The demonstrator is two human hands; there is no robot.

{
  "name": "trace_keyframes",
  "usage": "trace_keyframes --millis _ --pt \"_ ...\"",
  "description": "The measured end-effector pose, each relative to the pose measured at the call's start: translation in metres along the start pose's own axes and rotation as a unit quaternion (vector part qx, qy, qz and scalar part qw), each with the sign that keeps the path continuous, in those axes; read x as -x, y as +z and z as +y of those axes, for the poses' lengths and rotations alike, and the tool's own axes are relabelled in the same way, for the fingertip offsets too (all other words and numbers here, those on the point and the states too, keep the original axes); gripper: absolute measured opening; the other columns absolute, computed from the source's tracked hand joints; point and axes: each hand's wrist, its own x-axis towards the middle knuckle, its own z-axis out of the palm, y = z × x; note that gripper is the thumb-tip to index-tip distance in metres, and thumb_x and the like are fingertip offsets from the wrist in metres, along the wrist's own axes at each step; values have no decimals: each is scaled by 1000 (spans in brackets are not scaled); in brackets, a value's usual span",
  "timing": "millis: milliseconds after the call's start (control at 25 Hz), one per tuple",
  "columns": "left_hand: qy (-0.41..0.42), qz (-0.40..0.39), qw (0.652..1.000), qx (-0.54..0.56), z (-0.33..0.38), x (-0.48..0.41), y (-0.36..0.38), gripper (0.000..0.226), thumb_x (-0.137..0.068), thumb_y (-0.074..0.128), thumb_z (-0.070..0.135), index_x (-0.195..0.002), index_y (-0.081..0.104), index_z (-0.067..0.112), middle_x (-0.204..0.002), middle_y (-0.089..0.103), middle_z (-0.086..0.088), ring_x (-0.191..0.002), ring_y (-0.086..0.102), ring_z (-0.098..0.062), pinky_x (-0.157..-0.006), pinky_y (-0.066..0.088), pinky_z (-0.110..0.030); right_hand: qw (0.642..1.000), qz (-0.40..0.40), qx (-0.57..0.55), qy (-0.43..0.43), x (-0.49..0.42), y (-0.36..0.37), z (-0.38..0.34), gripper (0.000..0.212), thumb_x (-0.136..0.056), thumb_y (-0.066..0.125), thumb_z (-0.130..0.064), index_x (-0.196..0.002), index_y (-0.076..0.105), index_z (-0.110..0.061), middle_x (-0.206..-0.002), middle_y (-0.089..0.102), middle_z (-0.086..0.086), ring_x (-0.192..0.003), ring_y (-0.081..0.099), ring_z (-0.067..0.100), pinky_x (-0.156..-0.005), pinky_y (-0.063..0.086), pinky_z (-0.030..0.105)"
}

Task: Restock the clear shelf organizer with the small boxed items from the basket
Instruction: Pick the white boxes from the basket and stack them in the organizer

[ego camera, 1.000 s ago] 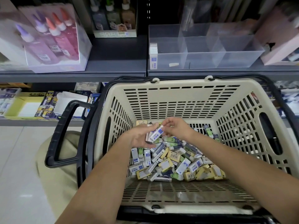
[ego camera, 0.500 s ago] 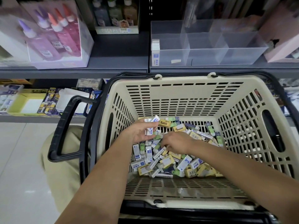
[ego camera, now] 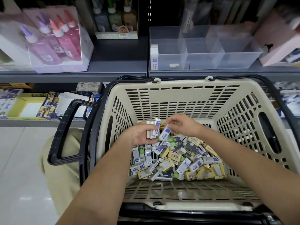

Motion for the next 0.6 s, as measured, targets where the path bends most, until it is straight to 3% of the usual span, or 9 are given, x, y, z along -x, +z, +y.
trace_keyframes --millis 160,360,480,600 --pt "-17 -54 998 -7 0 1 5 23 -65 79 14 -87 73 18 -88 72 -5 -82 68 -19 -79 56 -37 997 22 -75 9 -3 -2 -7 10 -90 56 -9 -100 58 -9 -79 60 -2 -66 61 9 -66 52 21" --pt "-11 -5 1000 -12 0 0 9 27 -75 72 1 -99 62 11 -78 72 -5 -69 69 -16 -53 54 -24 994 5 -101 32 1 -8 -1 9 -87 60 -7 -96 59 -8 -78 64 2 -65 63 7 -63 53 17" --pt "-7 18 999 -29 -1 -1 11 28 -77 71 0 -100 60 11 -78 72 -4 -74 68 -18 -62 58 -28 985 -102 131 40 22 -15 21 3 -86 63 -18 -87 64 -15 -78 64 -8 -75 63 8 -73 48 12" --pt "-24 14 998 -53 -4 -2 14 31 -77 70 -2 -103 59 12 -77 72 -3 -73 68 -17 -66 57 -29 931 -194 304 64 48 -10 45 19 -84 65 -26 -100 68 -16 -93 67 -6 -85 61 10 -83 50 26"
